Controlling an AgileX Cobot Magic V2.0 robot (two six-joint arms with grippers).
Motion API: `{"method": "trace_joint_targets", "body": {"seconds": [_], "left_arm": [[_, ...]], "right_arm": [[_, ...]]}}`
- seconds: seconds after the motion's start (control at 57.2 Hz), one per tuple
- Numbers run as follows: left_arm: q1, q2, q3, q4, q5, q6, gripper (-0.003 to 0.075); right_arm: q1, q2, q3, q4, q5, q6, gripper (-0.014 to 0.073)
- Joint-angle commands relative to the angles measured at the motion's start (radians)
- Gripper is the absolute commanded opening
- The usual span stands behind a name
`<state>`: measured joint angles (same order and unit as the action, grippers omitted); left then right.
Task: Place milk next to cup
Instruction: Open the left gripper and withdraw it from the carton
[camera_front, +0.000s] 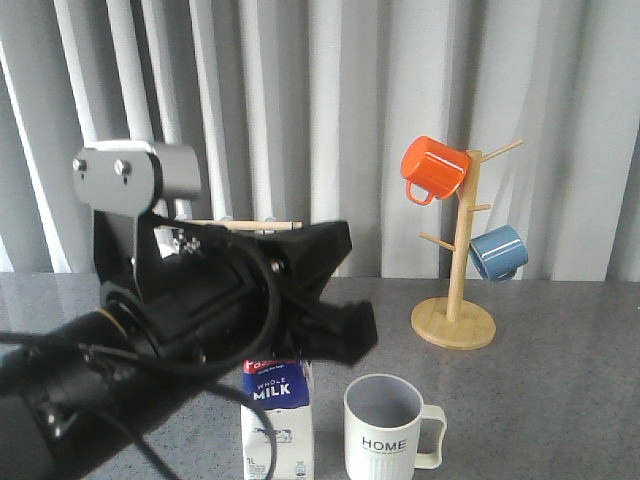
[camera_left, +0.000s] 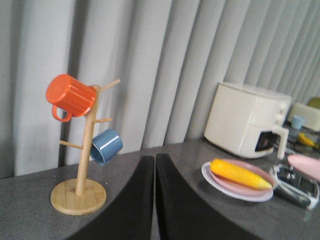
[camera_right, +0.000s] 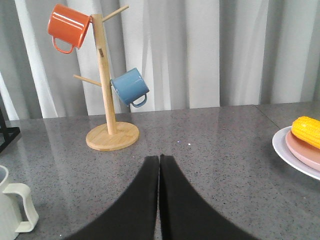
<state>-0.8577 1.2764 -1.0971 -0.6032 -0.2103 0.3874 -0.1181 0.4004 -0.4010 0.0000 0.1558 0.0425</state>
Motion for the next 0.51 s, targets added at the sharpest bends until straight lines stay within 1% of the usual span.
{"method": "trace_joint_targets", "body": {"seconds": [0.0, 0.052, 0.122, 0.332, 0.419, 0.489], "left_arm": [[0.01, -0.077, 0.037, 0.202, -0.089, -0.133, -0.0008], [0.029, -0.114, 0.087, 0.232, -0.124, -0.161, -0.0008], [0.07, -0.178, 0.174, 0.229, -0.163, -0.175, -0.0008], [0.232, -0.391, 0.443, 0.229, -0.167, -0.188, -0.0008], [0.316, -0.492, 0.563, 0.238, -0.167, -0.234, -0.0008], [0.387, -0.582, 0.659, 0.274, -0.168, -0.287, -0.0008]], "right_arm": [[-0.004, 0.001, -0.028, 0.0, -0.071, -0.001, -0.0003], [-0.004, 0.001, -0.028, 0.0, -0.071, -0.001, -0.0003], [-0.004, 0.001, -0.028, 0.0, -0.071, -0.001, -0.0003], [-0.004, 0.001, -0.028, 0.0, -0.071, -0.001, -0.0003], [-0.004, 0.001, -0.028, 0.0, -0.071, -0.001, -0.0003], [-0.004, 0.001, -0.028, 0.0, -0.071, -0.001, -0.0003]]}}
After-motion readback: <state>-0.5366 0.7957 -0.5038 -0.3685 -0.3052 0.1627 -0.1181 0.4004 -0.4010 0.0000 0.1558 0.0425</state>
